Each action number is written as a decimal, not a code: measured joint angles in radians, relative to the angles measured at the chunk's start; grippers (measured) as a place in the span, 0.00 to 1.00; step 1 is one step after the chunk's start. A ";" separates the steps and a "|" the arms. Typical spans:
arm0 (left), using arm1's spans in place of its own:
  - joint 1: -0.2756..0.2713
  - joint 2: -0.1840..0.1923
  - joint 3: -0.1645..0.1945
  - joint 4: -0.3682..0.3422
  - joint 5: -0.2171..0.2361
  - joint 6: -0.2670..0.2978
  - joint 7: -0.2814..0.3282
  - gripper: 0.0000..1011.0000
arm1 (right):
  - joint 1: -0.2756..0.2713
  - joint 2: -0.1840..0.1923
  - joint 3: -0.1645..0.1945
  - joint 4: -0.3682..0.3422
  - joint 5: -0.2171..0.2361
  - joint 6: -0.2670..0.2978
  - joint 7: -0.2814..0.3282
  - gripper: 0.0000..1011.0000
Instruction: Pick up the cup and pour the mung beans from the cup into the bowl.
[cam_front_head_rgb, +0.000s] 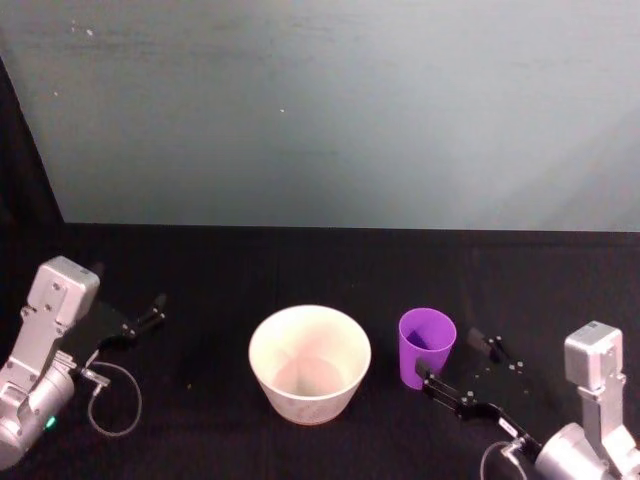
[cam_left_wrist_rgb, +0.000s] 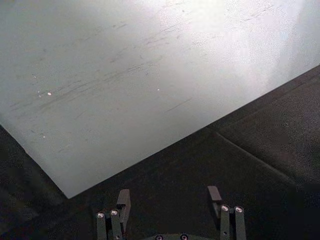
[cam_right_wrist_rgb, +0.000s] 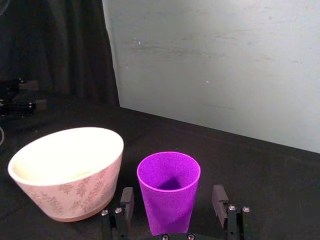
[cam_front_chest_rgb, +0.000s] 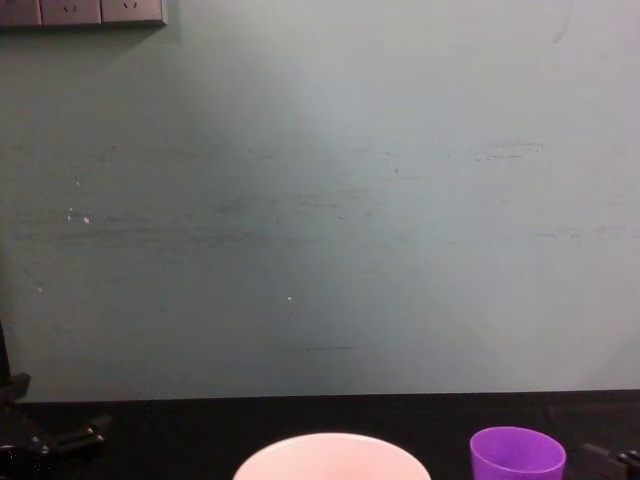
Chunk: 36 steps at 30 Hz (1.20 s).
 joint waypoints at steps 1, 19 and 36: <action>0.000 0.000 0.000 0.000 0.000 0.000 0.000 0.99 | 0.008 -0.008 0.000 0.008 -0.003 0.002 0.003 0.99; 0.000 0.000 0.000 0.000 0.000 0.000 0.000 0.99 | 0.098 -0.078 0.001 0.123 -0.045 0.011 0.059 0.99; 0.000 0.000 0.000 0.000 0.000 0.000 0.000 0.99 | 0.146 -0.128 0.018 0.196 -0.075 0.005 0.108 0.99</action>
